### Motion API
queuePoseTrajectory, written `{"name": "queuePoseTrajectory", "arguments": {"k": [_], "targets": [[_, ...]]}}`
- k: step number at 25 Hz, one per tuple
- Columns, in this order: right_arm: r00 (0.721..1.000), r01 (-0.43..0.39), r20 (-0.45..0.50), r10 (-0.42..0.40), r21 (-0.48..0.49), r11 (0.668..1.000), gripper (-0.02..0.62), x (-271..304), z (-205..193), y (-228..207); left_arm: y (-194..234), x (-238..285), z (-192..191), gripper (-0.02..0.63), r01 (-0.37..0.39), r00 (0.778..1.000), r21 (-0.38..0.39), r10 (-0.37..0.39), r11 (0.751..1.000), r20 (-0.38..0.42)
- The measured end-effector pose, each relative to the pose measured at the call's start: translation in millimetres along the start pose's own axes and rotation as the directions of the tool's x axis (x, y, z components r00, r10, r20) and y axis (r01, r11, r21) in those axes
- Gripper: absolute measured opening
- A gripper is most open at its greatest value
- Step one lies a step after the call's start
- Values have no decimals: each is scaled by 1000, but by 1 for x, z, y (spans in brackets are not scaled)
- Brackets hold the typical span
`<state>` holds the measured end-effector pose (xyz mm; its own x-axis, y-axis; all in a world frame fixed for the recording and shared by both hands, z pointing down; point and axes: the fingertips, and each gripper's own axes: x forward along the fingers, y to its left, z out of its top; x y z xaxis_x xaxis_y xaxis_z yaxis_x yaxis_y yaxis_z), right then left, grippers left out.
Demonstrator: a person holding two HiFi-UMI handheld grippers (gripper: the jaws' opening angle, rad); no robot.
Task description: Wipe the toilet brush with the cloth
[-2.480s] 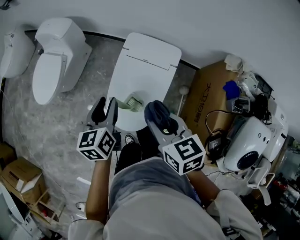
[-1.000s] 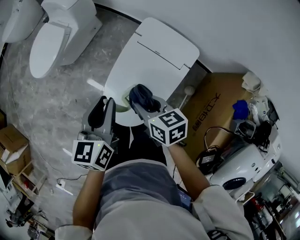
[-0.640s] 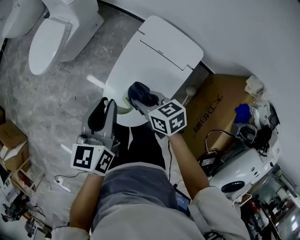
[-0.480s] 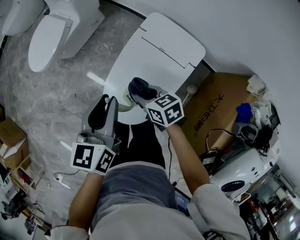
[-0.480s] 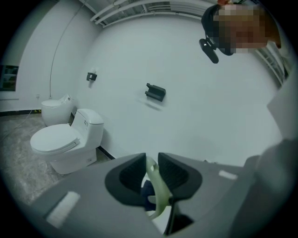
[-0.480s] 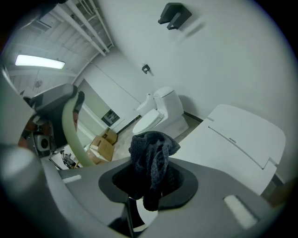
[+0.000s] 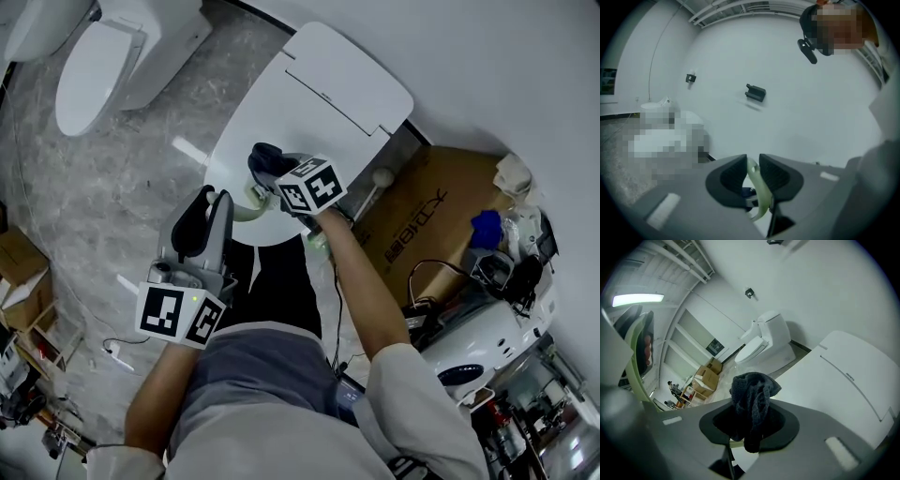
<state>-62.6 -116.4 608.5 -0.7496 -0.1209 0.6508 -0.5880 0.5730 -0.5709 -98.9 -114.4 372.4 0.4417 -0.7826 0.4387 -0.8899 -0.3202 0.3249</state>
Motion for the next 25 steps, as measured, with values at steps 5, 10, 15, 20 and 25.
{"name": "queuePoseTrajectory", "arguments": {"k": [5,10,15,20,25], "targets": [[997,-30,-68,31,10,999,104,21,-7,-8,0,-1,-2,0,-5,1000,9,5,1000,10],[992,-42,-120,42,0,999,104,35,-10,-10,0,-1,-3,0,-12,1000,13,12,1000,16],[988,-22,-155,31,54,998,103,43,-13,-17,1,-4,-4,0,-16,1000,9,16,1000,13],[981,-3,-192,9,31,1000,103,53,-13,-22,2,-8,-3,0,-24,1000,8,24,1000,20],[974,19,-227,-21,-10,1000,103,62,-14,-27,3,-8,-3,0,-24,1000,11,24,1000,20]]}}
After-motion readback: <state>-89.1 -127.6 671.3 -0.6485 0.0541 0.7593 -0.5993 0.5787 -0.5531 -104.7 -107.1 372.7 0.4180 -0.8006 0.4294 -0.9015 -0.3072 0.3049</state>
